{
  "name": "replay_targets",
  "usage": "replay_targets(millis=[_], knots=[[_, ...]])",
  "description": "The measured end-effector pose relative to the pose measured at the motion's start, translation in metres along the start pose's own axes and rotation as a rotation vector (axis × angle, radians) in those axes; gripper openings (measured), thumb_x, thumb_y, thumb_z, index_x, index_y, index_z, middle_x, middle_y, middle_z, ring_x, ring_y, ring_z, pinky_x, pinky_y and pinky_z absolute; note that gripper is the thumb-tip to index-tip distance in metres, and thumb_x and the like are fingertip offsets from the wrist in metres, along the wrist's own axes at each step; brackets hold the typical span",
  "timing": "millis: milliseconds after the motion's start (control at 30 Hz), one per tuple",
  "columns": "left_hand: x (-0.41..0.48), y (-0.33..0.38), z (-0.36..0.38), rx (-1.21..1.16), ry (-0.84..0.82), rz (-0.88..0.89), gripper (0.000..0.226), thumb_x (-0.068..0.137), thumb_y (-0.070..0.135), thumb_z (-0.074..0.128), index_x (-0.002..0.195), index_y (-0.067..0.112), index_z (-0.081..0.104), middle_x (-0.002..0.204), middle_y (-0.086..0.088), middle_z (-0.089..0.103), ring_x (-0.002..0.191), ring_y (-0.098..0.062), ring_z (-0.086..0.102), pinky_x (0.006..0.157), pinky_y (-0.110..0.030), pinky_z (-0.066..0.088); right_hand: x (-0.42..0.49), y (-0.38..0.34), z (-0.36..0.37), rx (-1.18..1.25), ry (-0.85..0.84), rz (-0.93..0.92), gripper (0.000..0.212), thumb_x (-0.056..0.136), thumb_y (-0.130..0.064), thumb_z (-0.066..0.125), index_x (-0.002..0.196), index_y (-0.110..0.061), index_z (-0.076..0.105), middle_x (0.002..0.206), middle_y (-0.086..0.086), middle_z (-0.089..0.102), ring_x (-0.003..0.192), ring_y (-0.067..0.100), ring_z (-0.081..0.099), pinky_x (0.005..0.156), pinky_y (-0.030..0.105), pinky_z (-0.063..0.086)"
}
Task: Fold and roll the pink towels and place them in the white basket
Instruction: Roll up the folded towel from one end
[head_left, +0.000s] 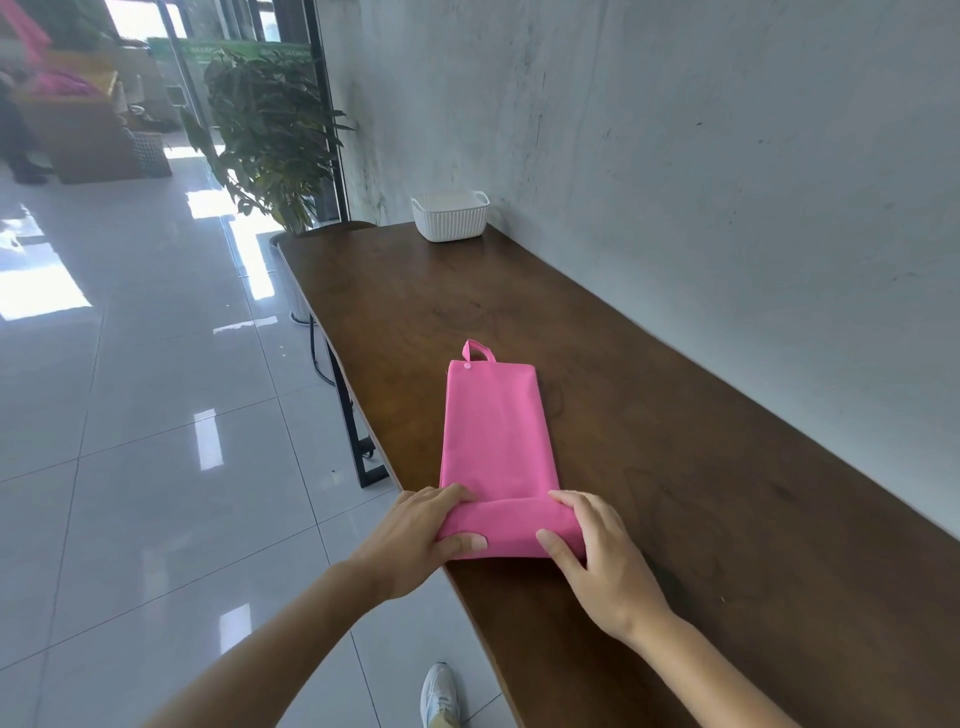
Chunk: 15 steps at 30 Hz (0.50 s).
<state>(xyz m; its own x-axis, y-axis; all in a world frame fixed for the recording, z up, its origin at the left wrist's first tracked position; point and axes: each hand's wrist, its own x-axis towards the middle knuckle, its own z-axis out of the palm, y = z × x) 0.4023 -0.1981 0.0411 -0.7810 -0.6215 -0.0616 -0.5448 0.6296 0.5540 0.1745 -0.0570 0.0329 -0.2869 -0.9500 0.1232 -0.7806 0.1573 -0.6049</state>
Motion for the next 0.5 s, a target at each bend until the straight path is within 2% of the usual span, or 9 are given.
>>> replay_targets(millis=[100,233,300,400,500], knots=[[-0.001,-0.001,-0.003,-0.059,-0.079,-0.051,0.049,0.09,0.075,0.04,0.126,0.043,0.047,0.113,0.01,0.054,0.105,-0.011,0.049,0.092,-0.023,0.044,-0.009,0.001,0.0,0.02,-0.023,0.023,0.076,0.083,-0.089,0.024,0.145,-0.046,0.035,0.136,-0.026,0.038,0.121,-0.002,0.046,0.089,0.018,0.052],[0.0,0.0,0.0,-0.299,-0.129,-0.117,0.048,0.09,0.076,0.045,0.114,0.036,0.059,0.109,0.007,0.062,0.099,-0.012,0.062,0.085,-0.032,0.059,-0.014,0.003,0.0,0.062,-0.028,0.071,0.068,0.083,-0.09,0.026,0.134,-0.048,0.043,0.126,-0.026,0.046,0.112,-0.005,0.05,0.079,0.018,0.056],[0.0,0.003,0.001,-0.39,-0.128,-0.143,0.048,0.091,0.072,0.046,0.112,0.031,0.062,0.107,0.007,0.065,0.098,-0.013,0.065,0.085,-0.036,0.061,-0.014,0.002,0.001,0.1,-0.033,0.104,0.067,0.081,-0.091,0.027,0.127,-0.046,0.049,0.122,-0.025,0.05,0.109,-0.001,0.054,0.075,0.021,0.059],[-0.001,0.005,0.004,-0.374,-0.056,-0.117,0.046,0.093,0.07,0.045,0.111,0.032,0.063,0.107,0.01,0.064,0.098,-0.011,0.063,0.084,-0.038,0.06,-0.01,0.001,0.003,0.159,-0.015,0.138,0.061,0.081,-0.09,0.034,0.117,-0.045,0.054,0.117,-0.025,0.048,0.106,0.002,0.056,0.075,0.027,0.061],[-0.002,0.006,0.011,-0.246,0.121,-0.081,0.042,0.095,0.068,0.044,0.12,0.038,0.058,0.118,0.021,0.052,0.11,-0.003,0.051,0.091,-0.03,0.055,0.0,-0.001,0.004,0.184,-0.016,0.189,0.057,0.083,-0.084,0.041,0.113,-0.038,0.058,0.117,-0.018,0.048,0.104,0.005,0.056,0.074,0.026,0.06]])
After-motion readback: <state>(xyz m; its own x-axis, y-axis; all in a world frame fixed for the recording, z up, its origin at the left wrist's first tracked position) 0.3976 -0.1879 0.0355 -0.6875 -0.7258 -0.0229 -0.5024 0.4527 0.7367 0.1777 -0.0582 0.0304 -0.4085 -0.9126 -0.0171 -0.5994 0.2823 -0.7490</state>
